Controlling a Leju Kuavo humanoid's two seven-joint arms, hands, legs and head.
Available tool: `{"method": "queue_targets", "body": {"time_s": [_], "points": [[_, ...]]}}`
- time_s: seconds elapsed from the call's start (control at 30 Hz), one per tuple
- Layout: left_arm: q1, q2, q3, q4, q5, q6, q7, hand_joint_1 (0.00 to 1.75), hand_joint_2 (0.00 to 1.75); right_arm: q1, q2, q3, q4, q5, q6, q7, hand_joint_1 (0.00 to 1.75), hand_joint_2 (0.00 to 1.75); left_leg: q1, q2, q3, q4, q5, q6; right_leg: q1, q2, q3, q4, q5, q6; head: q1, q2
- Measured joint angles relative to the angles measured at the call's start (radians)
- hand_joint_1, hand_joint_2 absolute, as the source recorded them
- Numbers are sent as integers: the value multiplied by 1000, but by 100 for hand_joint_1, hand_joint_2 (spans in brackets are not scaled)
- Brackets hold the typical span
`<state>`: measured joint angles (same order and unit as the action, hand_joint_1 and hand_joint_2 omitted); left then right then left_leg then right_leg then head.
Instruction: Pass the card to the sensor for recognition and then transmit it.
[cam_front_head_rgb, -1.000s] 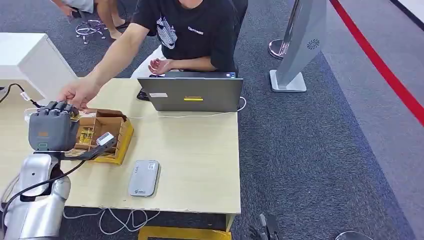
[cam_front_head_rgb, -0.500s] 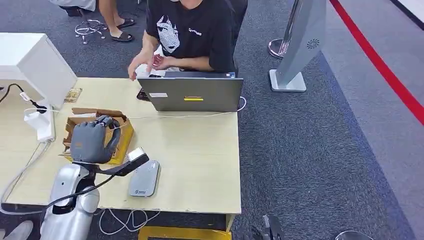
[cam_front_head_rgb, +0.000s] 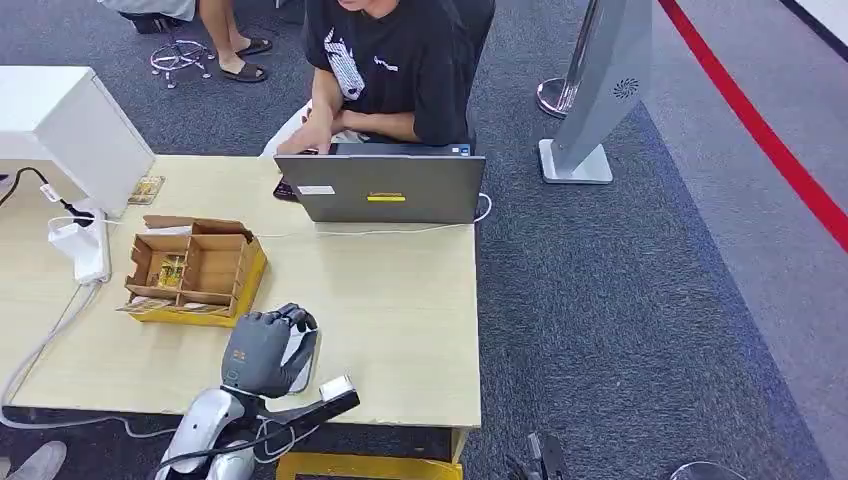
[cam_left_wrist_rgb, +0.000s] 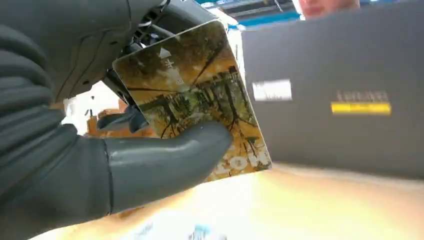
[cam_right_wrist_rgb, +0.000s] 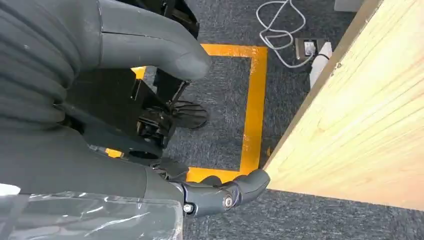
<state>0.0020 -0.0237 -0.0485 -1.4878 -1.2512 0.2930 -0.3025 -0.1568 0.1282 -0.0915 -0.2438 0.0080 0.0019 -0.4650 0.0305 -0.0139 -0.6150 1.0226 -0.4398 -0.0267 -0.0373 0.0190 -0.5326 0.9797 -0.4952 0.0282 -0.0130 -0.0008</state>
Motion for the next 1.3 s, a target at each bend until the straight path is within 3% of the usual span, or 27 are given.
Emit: {"method": "queue_targets", "body": {"time_s": [0.17, 0.7, 0.87, 0.97, 1.3], "points": [[6, 4, -3, 53, -45, -2, 31, 175, 175, 0, 1, -13, 0, 21, 1, 0, 0, 175, 0, 0, 0, 0, 0, 0, 0, 0, 1, 0, 0, 0, 0, 0], [8, 19, -2, 181, -63, 34, 31, 175, 175, 0, 8, -53, -6, 60, 18, 2, 0, 175, 0, 0, 0, 0, 0, 0, 0, 0, 1, 0, 0, 0, 0, 0], [5, 23, -2, 187, -79, 55, 21, 175, 175, 0, 9, -64, -6, 87, 18, 3, 0, 175, 0, 0, 0, 0, 0, 0, 0, 0, 1, 0, 0, 0, 0, 0], [-5, 26, -2, 184, -103, 107, 23, 175, 175, 0, 10, -74, -6, 107, 19, 6, 0, 175, 0, 0, 0, 0, 0, 0, 0, -1, 0, 0, 0, 0, 0, 0], [-103, 60, -2, 76, -146, 158, 47, 175, 175, 0, 14, -101, -7, 136, 46, 24, 0, 175, 0, -2, 0, 0, 0, 0, 0, -2, 1, 0, 0, 0, 0, 0]]}}
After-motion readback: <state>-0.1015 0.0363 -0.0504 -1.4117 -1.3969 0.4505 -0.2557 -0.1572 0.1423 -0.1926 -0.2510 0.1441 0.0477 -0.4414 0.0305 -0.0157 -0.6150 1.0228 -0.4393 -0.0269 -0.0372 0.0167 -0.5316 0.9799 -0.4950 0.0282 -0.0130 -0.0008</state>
